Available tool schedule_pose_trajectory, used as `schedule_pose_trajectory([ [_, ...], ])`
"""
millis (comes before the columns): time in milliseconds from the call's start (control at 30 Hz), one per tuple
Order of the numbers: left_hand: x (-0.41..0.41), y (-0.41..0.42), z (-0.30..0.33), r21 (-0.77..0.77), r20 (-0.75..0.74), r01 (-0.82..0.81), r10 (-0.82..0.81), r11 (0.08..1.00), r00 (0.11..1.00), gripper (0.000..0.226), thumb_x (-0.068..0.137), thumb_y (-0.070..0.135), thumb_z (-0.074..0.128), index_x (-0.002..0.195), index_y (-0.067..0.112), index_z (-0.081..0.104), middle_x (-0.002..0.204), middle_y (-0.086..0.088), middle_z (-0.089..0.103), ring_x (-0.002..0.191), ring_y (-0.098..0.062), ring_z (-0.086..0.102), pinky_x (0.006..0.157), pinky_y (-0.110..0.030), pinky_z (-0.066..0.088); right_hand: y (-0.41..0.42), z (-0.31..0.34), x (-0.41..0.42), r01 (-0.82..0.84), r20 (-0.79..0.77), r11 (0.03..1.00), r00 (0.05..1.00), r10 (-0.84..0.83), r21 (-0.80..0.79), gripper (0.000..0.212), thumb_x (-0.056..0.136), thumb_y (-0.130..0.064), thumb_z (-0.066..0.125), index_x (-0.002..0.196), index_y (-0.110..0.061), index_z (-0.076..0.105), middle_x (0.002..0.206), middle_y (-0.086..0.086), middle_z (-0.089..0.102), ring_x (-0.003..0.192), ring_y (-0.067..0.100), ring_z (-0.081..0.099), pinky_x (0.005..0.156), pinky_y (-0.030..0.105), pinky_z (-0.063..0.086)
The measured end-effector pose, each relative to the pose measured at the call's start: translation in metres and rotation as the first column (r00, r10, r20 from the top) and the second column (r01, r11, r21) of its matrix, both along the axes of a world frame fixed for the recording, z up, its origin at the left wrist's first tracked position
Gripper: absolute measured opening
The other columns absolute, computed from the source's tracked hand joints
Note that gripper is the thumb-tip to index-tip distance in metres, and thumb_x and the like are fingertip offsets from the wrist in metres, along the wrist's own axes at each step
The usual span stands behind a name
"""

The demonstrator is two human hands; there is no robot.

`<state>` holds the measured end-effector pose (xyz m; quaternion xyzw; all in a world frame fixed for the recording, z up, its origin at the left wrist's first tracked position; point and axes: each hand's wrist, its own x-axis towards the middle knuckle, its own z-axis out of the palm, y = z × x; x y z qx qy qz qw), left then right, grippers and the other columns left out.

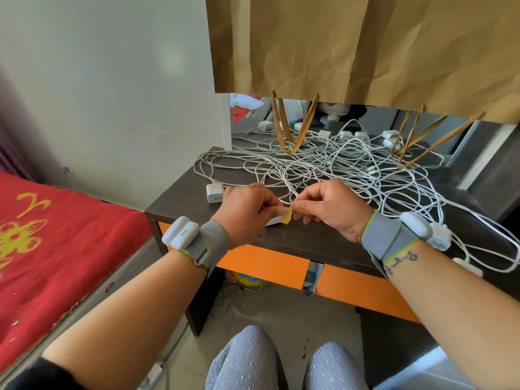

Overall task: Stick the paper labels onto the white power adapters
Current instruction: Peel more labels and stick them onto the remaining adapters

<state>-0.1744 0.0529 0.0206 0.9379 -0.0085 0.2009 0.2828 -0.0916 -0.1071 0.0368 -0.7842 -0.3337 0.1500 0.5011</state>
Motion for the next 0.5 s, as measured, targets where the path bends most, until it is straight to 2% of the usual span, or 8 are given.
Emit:
schedule_pose_trajectory([
  [67,0.0011,-0.0002,0.0011,0.038,0.003,0.012,-0.012,0.999,1.0,0.018,0.082,0.036,0.065,0.083,0.019,0.07,0.07,0.015,0.048,0.064,-0.005,0.045,0.085,-0.047,0.044,-0.0011,-0.0001,0.0004,0.001,-0.002,1.0,1.0,-0.001,-0.009,0.009,0.08,-0.007,0.067,0.072,-0.004,0.069,0.061,0.004,0.067,0.047,0.006,0.055,0.045,0.011,0.04],
  [233,0.0023,-0.0008,0.0041,0.097,-0.003,0.032,-0.032,0.995,0.999,0.019,0.082,0.037,0.065,0.083,0.019,0.07,0.078,0.01,0.053,0.067,-0.013,0.048,0.084,-0.049,0.045,-0.0016,0.0003,0.0017,-0.002,0.003,1.0,1.0,0.002,-0.027,0.01,0.079,-0.005,0.067,0.069,-0.005,0.069,0.051,-0.005,0.065,0.044,0.004,0.054,0.044,0.01,0.04],
  [500,0.0046,-0.0018,0.0021,0.07,0.011,0.061,-0.062,0.996,0.998,0.015,0.082,0.033,0.066,0.083,0.018,0.07,0.077,0.013,0.052,0.069,-0.014,0.049,0.085,-0.05,0.045,-0.003,-0.0008,0.0028,-0.036,0.001,0.999,0.999,0.036,-0.007,0.011,0.078,-0.001,0.067,0.068,-0.006,0.068,0.055,0.0,0.063,0.048,0.006,0.053,0.048,0.013,0.043],
])
